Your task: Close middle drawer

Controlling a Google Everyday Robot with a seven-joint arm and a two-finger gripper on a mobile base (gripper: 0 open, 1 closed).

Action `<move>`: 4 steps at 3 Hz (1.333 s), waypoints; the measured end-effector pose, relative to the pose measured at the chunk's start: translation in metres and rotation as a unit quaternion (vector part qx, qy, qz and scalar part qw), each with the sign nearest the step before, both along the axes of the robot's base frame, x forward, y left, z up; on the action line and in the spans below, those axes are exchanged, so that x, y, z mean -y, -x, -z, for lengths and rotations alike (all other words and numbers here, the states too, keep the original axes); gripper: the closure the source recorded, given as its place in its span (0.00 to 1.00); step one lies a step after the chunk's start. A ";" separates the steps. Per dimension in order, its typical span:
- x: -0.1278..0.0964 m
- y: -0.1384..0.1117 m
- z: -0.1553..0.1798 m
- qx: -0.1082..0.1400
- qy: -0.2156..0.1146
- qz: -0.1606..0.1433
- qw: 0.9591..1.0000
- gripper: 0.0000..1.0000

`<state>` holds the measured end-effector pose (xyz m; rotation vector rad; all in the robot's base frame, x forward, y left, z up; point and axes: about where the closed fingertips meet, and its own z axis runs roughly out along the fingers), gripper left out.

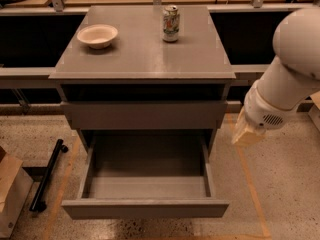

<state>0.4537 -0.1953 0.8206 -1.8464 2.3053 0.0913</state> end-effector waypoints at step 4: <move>-0.027 0.008 0.126 -0.064 -0.012 -0.032 0.997 1.00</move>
Offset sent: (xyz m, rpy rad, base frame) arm -0.0073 0.0486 -0.1985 0.1355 0.2075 0.0710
